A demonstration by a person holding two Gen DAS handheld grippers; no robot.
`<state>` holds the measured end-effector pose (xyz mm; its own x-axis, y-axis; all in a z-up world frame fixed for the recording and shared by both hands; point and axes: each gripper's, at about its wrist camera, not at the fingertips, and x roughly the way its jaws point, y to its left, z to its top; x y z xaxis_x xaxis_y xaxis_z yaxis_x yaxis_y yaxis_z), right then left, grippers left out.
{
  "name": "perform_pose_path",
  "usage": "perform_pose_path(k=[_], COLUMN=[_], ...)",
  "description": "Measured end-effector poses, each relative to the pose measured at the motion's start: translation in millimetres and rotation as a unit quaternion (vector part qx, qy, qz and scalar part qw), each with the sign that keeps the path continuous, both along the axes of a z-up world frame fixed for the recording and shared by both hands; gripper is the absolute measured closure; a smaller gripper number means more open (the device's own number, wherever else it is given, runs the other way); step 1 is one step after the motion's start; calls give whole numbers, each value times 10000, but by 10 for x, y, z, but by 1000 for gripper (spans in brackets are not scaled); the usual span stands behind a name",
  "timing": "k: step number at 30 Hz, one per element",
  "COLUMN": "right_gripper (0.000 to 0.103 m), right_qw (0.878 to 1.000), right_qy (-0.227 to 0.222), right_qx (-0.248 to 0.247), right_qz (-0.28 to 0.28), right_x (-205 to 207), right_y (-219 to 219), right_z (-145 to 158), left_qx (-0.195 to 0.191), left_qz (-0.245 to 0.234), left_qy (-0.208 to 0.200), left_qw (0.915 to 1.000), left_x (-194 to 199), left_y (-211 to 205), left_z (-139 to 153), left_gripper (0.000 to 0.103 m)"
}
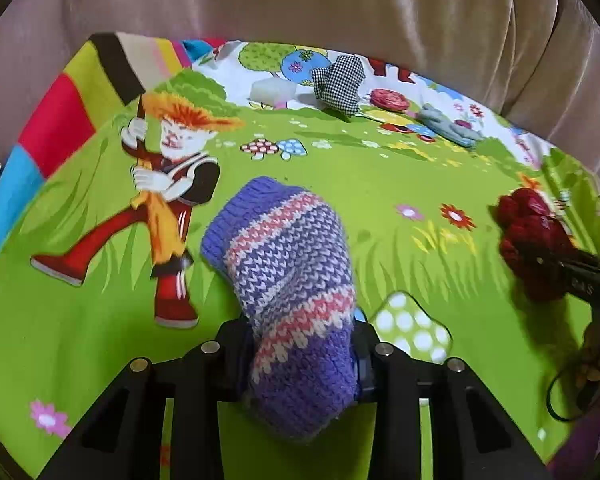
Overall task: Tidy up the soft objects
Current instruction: 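Grasp the purple striped sock with the left tool while the right tool holds the red toy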
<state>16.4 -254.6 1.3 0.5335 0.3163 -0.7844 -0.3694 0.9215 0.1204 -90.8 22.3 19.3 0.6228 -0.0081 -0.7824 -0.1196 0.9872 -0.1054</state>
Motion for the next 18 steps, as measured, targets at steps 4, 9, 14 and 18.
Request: perform_pose_path(k=[4, 9, 14, 18], right_gripper=[55, 55, 55, 55], right_qw=[9978, 9980, 9984, 9980], right_qy=[153, 34, -52, -119], right_qx=[618, 634, 531, 578], right_qz=[-157, 22, 193, 226], right_x=[-291, -731, -1055, -1339], right_y=[-14, 56, 0, -159], right_z=[81, 187, 304, 350], left_qx=[35, -15, -5, 101], left_qz=[-144, -292, -546, -771], left_qy=[-164, -196, -201, -248], left_qw=[9998, 9994, 9983, 9967], left_x=[-281, -532, -690, -797], left_y=[19, -91, -306, -485], left_z=[99, 128, 178, 260], left_gripper=[66, 66, 66, 66])
